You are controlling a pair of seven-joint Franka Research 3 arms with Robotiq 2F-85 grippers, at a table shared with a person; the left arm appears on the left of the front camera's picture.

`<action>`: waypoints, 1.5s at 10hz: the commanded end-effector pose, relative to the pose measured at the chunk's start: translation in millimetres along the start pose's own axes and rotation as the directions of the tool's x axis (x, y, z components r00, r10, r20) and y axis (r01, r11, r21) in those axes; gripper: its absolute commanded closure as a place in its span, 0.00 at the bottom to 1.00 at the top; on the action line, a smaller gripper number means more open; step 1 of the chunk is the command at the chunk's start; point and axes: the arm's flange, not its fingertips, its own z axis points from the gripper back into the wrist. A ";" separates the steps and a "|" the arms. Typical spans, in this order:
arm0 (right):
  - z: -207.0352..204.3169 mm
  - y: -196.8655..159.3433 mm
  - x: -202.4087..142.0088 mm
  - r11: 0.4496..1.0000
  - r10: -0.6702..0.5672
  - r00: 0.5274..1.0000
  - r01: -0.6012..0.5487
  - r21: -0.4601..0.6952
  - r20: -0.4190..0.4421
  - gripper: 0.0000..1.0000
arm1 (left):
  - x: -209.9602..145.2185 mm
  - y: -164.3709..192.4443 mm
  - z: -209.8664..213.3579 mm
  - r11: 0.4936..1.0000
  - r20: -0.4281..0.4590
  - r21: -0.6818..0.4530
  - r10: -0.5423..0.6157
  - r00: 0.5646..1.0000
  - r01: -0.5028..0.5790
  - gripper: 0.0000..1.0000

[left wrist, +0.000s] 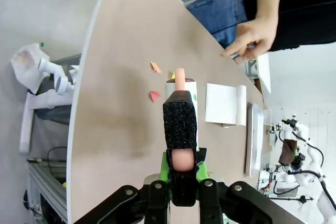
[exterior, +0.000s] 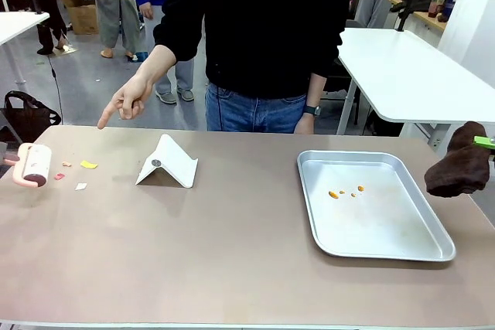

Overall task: Clean the surface of the table.
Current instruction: If a person points to the right, clean the right side of the table with your right hand, and if they point to the left, clean the left side with your left hand.

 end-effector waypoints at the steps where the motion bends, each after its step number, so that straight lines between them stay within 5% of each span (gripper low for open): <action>1: 1.8 2.8 -1.0 1.000 0.004 1.000 -0.004 0.017 -0.006 1.00 | 12.9 4.3 -7.9 0.999 0.021 0.000 0.049 0.999 -0.049 0.80; 9: 1.8 2.8 -1.0 1.000 0.004 1.000 -0.004 0.017 -0.006 1.00 | 41.4 38.6 -22.6 0.991 0.048 0.076 0.107 0.993 -0.110 0.80; 15: 1.8 2.8 -1.0 1.000 0.004 1.000 -0.004 0.017 -0.006 1.00 | 39.4 31.7 -73.5 0.987 -0.047 0.115 0.117 0.992 -0.111 0.80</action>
